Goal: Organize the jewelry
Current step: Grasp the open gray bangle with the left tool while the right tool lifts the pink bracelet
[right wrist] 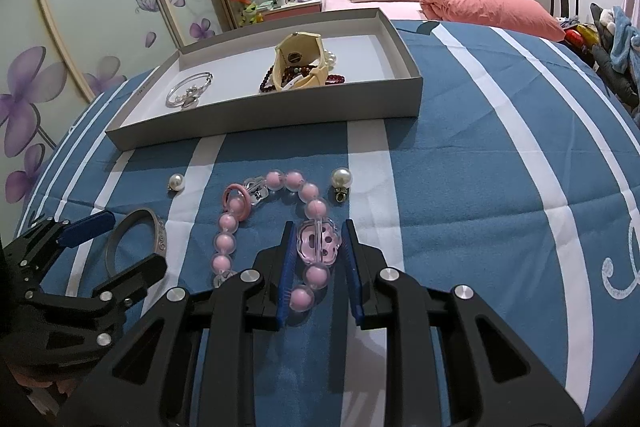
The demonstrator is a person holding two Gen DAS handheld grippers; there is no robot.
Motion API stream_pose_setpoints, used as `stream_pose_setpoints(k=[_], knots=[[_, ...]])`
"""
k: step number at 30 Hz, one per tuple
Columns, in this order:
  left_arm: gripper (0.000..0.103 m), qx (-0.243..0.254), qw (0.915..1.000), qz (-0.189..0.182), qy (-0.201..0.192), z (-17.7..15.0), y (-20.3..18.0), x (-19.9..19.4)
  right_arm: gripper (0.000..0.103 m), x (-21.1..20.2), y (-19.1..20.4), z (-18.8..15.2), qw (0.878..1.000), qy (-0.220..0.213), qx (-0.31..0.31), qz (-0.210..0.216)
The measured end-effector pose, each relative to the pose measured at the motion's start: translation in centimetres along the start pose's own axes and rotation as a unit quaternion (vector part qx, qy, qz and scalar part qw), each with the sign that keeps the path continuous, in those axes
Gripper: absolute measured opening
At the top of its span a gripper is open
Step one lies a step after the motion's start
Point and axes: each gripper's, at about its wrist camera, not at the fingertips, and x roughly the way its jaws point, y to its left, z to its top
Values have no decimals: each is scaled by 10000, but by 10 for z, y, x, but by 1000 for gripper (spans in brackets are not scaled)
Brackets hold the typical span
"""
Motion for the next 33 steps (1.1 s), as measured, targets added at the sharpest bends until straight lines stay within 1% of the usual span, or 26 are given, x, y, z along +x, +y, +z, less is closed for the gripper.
stream_pose_setpoints(k=[4, 5, 6, 7, 9, 13, 20, 23, 25, 33], knots=[[81, -51, 9999, 66, 61, 2, 0, 4, 24, -1, -1, 0, 10000, -3, 23, 36], [77, -57, 9999, 102, 52, 2, 0, 3, 24, -1, -1, 0, 10000, -5, 25, 40], [69, -63, 9999, 118, 27, 2, 0, 2, 24, -1, -2, 0, 10000, -8, 27, 43], [65, -60, 9999, 93, -18, 2, 0, 0, 24, -2, -2, 0, 10000, -26, 23, 56], [64, -85, 9999, 60, -24, 1, 2, -1, 24, -4, -1, -1, 9999, -79, 0, 79], [64, -182, 9998, -15, -56, 0, 7, -3, 24, -15, 3, -2, 9992, -339, -107, 183], [64, -458, 9988, -10, -155, -7, 25, -12, 24, -38, 16, 1, 9929, -1016, -296, 543], [64, -595, 9977, 52, -316, -8, 34, -20, 24, -50, 24, 3, 9880, -1321, -385, 700], [64, -679, 9967, 79, -436, -8, 39, -26, 24, -55, 26, 3, 9857, -1435, -427, 768], [64, -844, 9921, 216, -900, -11, 48, -49, 24, -65, 28, 2, 9812, -1641, -403, 928]])
